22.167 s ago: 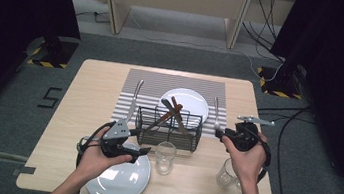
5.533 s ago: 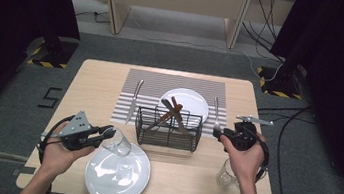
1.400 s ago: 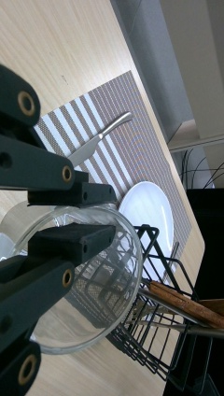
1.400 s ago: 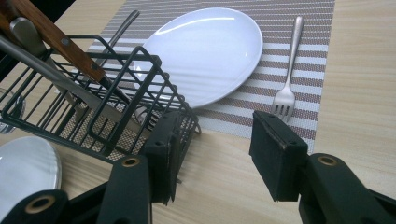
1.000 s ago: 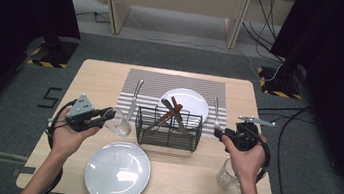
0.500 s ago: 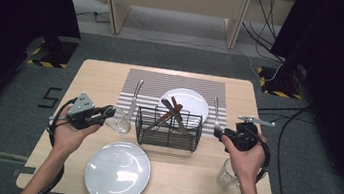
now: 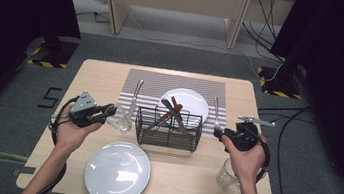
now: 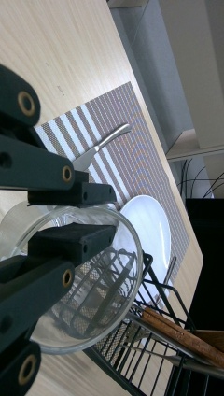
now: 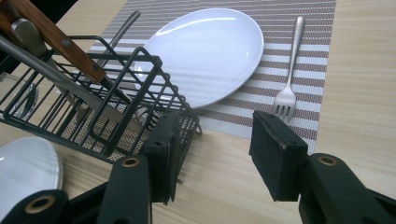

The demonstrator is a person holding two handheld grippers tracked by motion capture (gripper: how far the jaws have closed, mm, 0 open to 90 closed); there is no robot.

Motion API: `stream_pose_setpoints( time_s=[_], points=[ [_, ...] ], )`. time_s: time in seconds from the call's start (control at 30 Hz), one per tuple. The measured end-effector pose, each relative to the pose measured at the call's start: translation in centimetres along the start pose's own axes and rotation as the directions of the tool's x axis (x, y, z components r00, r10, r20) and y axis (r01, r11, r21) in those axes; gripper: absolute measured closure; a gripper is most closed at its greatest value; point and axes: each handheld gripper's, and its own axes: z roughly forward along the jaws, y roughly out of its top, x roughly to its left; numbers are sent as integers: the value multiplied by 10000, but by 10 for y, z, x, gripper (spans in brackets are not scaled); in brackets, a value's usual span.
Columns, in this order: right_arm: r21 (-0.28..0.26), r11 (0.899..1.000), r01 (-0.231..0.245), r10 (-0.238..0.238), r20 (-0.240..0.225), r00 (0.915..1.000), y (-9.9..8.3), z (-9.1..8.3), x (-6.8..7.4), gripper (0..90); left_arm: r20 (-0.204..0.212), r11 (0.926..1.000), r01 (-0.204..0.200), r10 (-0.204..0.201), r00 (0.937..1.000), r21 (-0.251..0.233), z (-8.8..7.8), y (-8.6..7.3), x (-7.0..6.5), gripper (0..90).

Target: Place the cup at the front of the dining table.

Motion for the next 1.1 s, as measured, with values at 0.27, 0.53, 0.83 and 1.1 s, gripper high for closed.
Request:
stream_pose_setpoints(
  time_s=[0.27, 0.53, 0.83, 1.1],
  points=[
    [-15, 10000, 1, -1, 20, 10000, 0, 0, 0, 529, -44, 10000, 77, -77, 10000, 1, 3, -1, 1, 791],
    [-37, 10000, -8, 8, 33, 10000, 0, 0, -1, 529, -133, 9999, 96, -95, 9999, 30, 5, -3, 2, 791],
    [-39, 10000, -43, 43, 65, 10000, 0, -1, -2, 529, -217, 9999, 119, -118, 9997, 35, 8, -2, 4, 791],
    [-81, 9999, -106, 107, 74, 9999, 0, -3, -3, 529, -211, 9999, 152, -151, 9997, 43, 11, -2, 6, 791]
  ],
)
